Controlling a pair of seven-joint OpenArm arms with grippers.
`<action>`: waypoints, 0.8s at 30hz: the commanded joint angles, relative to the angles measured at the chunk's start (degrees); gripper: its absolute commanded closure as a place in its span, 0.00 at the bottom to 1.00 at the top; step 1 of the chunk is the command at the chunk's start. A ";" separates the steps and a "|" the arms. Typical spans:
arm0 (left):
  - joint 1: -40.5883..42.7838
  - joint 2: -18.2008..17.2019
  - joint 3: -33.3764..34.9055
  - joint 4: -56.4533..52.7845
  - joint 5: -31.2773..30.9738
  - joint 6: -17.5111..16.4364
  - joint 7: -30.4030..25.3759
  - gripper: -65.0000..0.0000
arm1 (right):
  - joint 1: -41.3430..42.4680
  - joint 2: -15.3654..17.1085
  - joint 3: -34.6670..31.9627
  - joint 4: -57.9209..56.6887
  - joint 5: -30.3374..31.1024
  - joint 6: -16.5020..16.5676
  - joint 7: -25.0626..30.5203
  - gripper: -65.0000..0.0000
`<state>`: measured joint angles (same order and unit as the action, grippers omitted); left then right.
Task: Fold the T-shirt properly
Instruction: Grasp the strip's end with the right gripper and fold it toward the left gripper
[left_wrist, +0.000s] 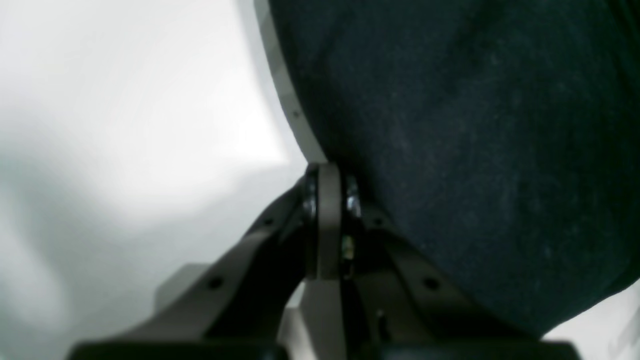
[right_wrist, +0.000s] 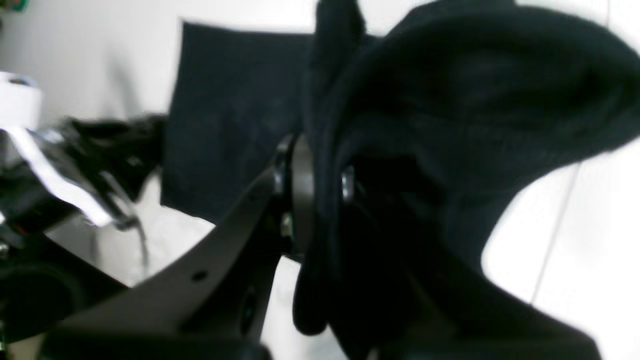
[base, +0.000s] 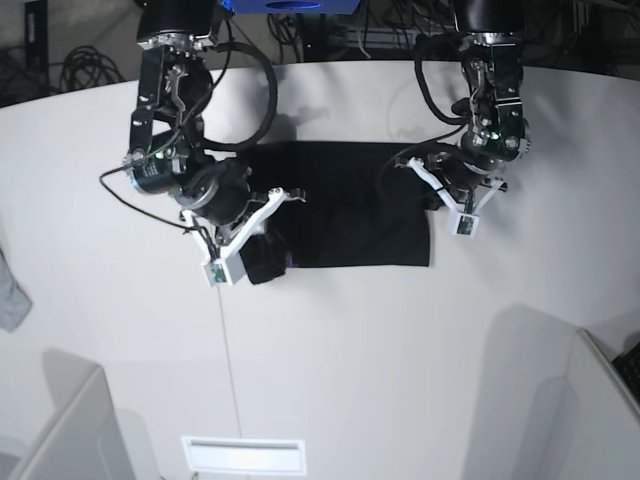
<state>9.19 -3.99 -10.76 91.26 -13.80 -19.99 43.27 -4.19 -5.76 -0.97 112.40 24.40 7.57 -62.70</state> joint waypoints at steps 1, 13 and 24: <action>-0.09 -0.19 0.08 0.65 0.04 -0.36 0.73 1.00 | 0.54 -0.35 -0.74 1.49 1.22 0.21 1.29 1.00; 0.61 -0.10 0.17 0.74 0.04 -0.36 0.91 1.00 | 0.80 0.00 -16.83 0.52 0.96 -14.30 8.32 1.00; 1.40 -0.19 0.17 0.74 0.04 -0.36 0.82 1.00 | 1.86 -0.35 -19.82 -6.86 1.22 -15.62 13.07 1.00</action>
<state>10.50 -3.99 -10.68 91.61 -14.39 -19.99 42.57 -3.22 -5.43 -20.53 104.73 24.88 -8.21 -50.76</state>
